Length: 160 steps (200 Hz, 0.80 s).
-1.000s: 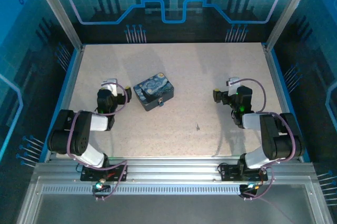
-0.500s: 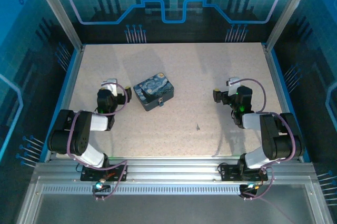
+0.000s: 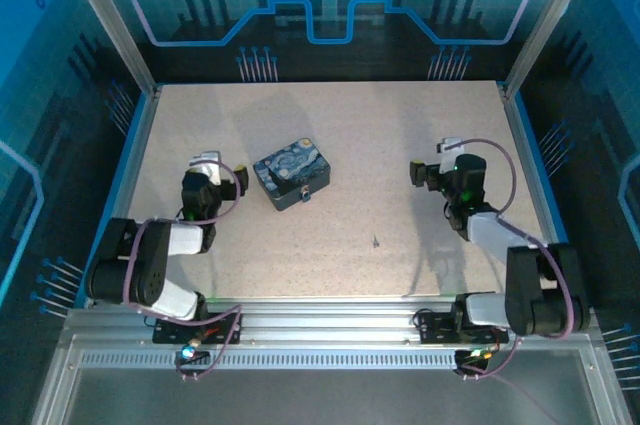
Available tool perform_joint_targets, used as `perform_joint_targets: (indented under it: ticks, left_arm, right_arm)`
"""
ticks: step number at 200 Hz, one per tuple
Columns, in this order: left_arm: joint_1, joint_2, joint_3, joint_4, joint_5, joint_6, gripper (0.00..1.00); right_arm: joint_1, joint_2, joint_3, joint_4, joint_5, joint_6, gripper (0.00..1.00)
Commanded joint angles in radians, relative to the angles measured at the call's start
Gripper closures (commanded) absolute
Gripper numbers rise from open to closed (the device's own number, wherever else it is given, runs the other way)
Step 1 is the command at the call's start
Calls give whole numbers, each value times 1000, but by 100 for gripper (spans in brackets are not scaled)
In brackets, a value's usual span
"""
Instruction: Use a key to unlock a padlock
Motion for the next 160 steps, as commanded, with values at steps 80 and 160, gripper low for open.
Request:
perform_joint_targets:
  ticks: [80,160]
  left_arm:
    - [-272,-471,182,-674,105,-275,1]
    - [-599,-392,124,-588,40,-409,1]
  right_arm:
    - [322,-328,135,-807,73,566,4]
    - [597,-100,136,-887,61,760,28]
